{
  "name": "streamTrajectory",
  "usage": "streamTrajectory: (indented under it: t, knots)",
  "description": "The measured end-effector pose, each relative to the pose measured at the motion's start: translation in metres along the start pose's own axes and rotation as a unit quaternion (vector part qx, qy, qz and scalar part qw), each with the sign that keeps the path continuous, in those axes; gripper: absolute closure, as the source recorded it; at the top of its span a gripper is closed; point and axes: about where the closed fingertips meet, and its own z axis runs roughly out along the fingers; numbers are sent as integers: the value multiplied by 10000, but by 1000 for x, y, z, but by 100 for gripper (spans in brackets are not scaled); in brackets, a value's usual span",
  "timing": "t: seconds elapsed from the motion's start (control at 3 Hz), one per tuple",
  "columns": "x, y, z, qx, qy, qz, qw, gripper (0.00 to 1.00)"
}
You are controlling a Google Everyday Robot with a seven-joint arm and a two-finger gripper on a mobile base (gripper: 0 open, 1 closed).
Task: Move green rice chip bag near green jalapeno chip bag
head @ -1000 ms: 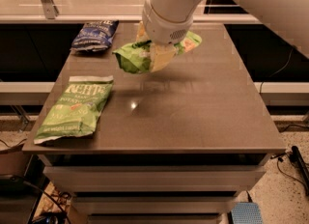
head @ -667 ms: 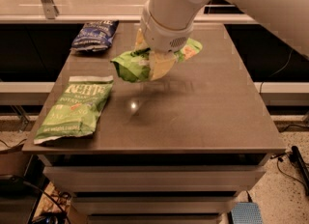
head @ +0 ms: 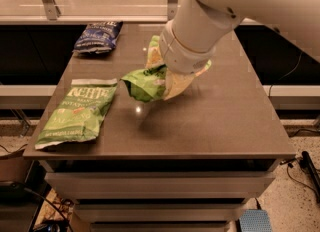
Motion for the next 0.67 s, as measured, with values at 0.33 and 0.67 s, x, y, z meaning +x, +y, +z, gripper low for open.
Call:
streamTrajectory:
  t: [0.33, 0.67]
  knots:
    - [11, 9, 15, 225, -320, -197, 9990, 100]
    - [22, 8, 33, 487, -665, -539, 9951, 100]
